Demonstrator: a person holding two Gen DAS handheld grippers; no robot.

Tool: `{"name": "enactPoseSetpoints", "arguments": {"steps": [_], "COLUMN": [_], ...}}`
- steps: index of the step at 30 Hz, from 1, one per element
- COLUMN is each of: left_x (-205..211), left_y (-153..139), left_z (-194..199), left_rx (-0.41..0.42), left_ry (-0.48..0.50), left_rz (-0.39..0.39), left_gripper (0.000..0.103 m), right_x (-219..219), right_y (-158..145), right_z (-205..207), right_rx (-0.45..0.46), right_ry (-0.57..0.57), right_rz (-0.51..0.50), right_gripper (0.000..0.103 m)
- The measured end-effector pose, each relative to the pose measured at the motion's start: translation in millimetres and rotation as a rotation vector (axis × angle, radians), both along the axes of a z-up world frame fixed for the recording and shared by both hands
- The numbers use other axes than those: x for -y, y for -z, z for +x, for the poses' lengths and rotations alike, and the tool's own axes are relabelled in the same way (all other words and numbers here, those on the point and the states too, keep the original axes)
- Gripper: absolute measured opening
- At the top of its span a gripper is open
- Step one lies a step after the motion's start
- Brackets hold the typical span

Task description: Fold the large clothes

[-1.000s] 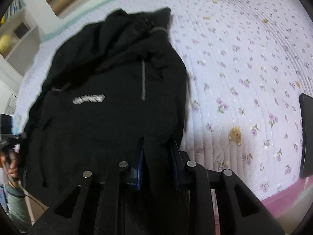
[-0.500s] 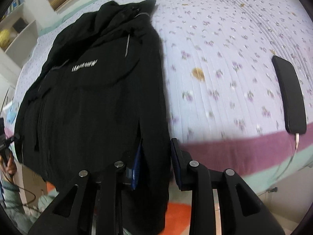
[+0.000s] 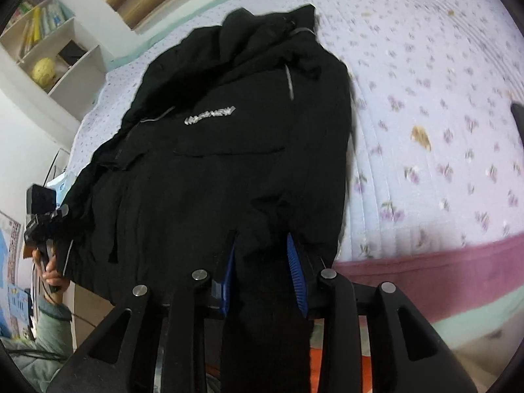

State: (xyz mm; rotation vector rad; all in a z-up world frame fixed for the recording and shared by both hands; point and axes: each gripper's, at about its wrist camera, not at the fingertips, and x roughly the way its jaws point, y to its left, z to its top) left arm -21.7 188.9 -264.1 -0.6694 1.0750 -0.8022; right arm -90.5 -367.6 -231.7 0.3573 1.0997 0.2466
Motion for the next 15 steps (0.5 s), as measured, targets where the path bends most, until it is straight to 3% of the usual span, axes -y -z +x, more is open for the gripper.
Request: {"name": "enactPoseSetpoints", "arguments": {"steps": [4,9,10,11,13,15], "left_x": [-3.9,0.3,2.2,5.0,12.8,14.1], "left_y": [-0.3,0.1,-1.8,-5.1,-15.2,-34.6], "left_z": [-32.0,-50.7,-51.6,-52.4,-52.8,-52.1], "left_rx": [0.007,-0.008,0.001,0.018,0.051,0.095], "left_ry": [0.047,0.03,0.011,-0.013,-0.051,-0.071], "left_rz": [0.063,0.189,0.217,0.26,0.289,0.28], "left_gripper": [0.07,0.065,0.048,0.027,0.017,0.015], "right_x": [4.7,12.1,11.5,11.4,10.7,7.6], "right_y": [-1.8,15.3,19.5,19.4,14.3,1.3], "right_z": [-15.3,-39.6,-43.7,-46.3,-46.4,-45.6], "right_rx": [-0.032,-0.165,-0.175,-0.157,-0.126,-0.088], "right_ry": [0.009,-0.012,-0.015,-0.002,0.008,0.008], "right_rz": [-0.011,-0.073,-0.072,-0.07,-0.057,-0.067], "right_gripper": [0.037,0.04,0.039,0.033,0.019,0.014]}}
